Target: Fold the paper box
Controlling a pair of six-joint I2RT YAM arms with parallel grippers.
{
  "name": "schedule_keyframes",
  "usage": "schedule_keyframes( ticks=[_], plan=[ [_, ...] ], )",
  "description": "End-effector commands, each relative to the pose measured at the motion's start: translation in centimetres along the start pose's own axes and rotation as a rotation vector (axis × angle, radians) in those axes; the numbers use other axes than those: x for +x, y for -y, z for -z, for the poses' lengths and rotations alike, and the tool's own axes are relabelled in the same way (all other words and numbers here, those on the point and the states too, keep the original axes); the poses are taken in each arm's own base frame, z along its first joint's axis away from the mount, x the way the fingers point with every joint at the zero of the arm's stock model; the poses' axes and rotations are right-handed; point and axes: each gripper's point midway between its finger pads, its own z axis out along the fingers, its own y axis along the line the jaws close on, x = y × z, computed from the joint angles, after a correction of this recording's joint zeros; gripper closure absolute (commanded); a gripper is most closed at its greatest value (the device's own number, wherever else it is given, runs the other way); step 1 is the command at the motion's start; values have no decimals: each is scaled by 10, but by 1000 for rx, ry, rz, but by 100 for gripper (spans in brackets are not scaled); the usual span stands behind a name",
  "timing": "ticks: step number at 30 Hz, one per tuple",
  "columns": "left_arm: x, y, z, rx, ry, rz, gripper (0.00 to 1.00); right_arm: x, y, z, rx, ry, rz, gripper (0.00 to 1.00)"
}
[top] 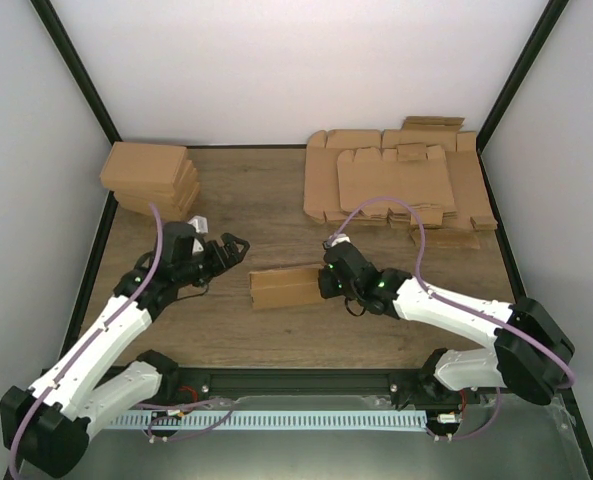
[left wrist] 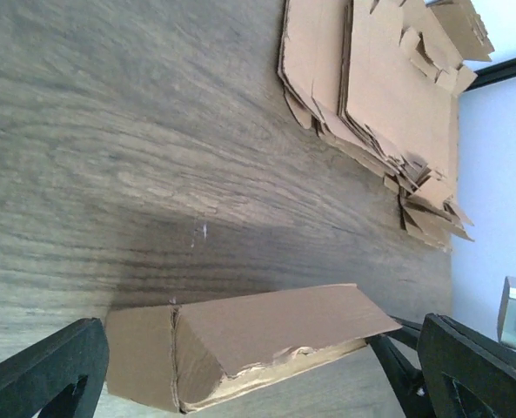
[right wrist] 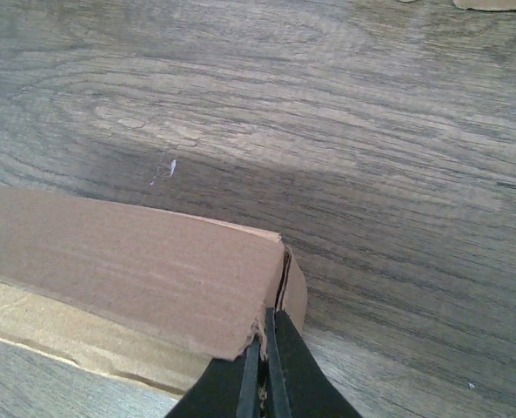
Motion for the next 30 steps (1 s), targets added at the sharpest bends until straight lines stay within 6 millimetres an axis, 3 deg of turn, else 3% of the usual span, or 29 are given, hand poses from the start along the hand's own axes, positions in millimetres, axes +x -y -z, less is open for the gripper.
schedule_keyframes(
  ticks=[1, 10, 16, 30],
  plan=[
    [-4, 21, 3, 109, -9, 106, 0, 30, 11, -6, 33, -89, 41, 99],
    [-2, 0, 2, 134, 58, 421, 0, 29, 10, -7, 25, -84, 48, 99],
    [-9, 4, 13, 162, 102, 441, 0, 30, 9, -6, 23, -84, 52, 99],
    [8, -11, -2, 121, 42, 471, 0, 29, 8, -6, 17, -84, 51, 99]
  ],
)
